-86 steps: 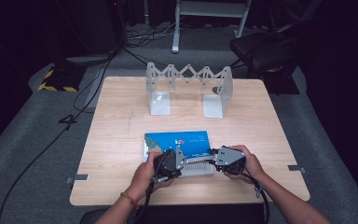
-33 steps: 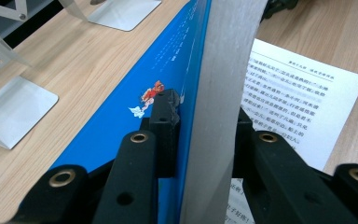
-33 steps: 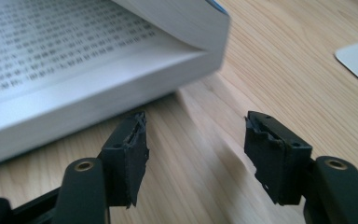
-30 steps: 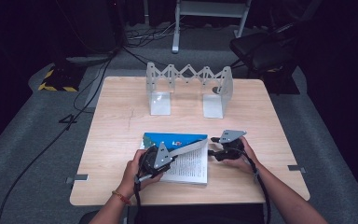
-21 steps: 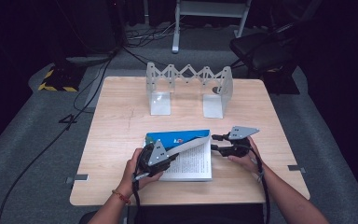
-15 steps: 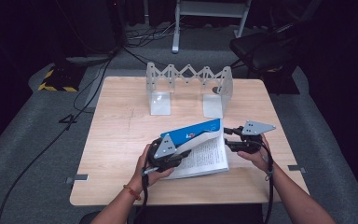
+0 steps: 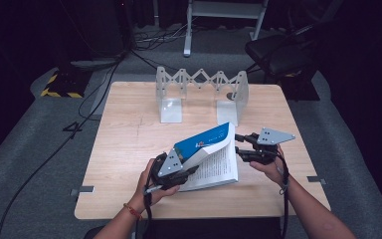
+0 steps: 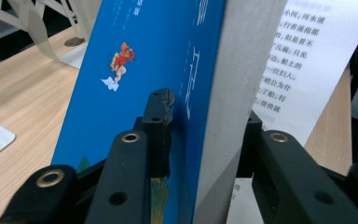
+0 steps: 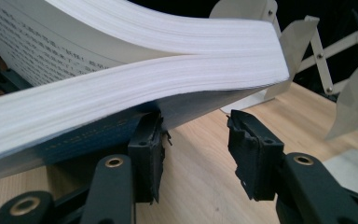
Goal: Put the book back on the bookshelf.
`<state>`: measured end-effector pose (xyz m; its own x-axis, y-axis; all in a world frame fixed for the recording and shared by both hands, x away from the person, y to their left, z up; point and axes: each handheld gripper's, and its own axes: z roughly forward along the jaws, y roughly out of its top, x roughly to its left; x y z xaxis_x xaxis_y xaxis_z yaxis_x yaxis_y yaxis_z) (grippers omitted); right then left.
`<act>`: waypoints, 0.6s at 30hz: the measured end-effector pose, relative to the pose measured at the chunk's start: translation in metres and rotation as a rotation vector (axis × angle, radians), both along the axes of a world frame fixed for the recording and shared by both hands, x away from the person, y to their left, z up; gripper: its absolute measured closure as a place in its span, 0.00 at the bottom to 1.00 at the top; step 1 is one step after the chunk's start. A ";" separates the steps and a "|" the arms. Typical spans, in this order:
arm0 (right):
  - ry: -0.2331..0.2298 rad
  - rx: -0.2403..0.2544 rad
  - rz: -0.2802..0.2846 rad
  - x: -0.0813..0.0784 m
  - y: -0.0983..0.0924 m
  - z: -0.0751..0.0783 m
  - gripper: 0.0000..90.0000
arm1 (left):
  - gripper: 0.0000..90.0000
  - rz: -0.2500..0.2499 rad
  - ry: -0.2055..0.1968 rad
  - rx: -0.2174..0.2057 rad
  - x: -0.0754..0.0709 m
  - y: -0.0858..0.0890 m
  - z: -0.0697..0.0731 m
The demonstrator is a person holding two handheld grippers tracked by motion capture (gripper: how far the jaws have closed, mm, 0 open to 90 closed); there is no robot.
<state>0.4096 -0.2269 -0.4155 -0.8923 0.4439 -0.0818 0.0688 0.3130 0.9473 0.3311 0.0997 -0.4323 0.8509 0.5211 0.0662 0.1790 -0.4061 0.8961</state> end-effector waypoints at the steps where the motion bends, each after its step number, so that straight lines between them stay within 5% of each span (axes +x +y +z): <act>1: -0.009 -0.004 -0.002 0.000 0.003 0.002 0.61 | 0.73 0.001 0.003 -0.006 0.000 0.002 -0.001; 3: -0.006 0.002 0.000 0.001 0.007 0.005 0.61 | 0.73 0.002 -0.003 -0.010 -0.001 0.005 -0.003; 8: -0.002 -0.093 -0.005 0.004 0.022 -0.001 0.56 | 0.71 -0.010 -0.010 0.015 -0.004 0.006 -0.005; 11: 0.017 -0.051 0.002 0.007 0.024 -0.005 0.55 | 0.72 0.006 -0.037 -0.009 -0.006 0.009 -0.008; 18: -0.011 -0.007 0.023 0.002 0.020 0.000 0.56 | 0.76 -0.041 -0.012 -0.083 0.008 0.011 -0.008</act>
